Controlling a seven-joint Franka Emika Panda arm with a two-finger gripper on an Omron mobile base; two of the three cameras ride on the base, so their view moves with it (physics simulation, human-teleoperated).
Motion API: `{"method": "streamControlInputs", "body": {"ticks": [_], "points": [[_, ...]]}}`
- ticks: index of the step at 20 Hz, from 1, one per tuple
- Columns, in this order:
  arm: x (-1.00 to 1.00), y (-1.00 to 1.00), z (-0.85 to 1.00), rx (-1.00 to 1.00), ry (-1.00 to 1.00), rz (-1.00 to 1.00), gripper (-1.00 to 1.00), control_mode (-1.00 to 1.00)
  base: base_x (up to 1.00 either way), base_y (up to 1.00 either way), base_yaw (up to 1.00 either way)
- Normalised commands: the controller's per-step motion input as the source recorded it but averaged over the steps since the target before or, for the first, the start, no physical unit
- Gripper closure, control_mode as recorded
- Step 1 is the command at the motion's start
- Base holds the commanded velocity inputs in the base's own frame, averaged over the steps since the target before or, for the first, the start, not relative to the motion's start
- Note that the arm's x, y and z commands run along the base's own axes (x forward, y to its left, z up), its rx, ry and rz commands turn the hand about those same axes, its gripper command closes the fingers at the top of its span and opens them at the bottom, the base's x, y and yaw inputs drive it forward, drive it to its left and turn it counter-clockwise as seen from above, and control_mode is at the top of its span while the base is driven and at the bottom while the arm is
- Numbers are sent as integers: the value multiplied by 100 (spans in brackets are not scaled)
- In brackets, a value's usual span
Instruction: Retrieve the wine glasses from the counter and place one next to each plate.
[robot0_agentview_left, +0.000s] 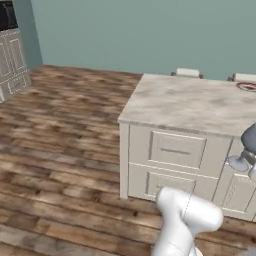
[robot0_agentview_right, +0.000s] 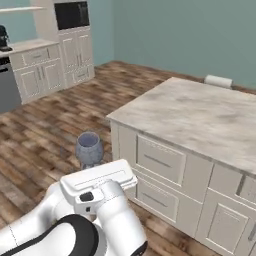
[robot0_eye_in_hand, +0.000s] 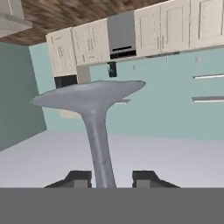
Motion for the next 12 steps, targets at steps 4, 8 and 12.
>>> {"method": "streamControlInputs", "body": {"ticks": [4, 8, 12], "points": [[0, 0, 0, 0, 0, 0, 100, 100, 0, -82, -57], [0, 0, 0, 0, 0, 0, 100, 100, 0, -72, -47], [0, 0, 0, 0, 0, 0, 100, 100, 0, 100, -45]]}}
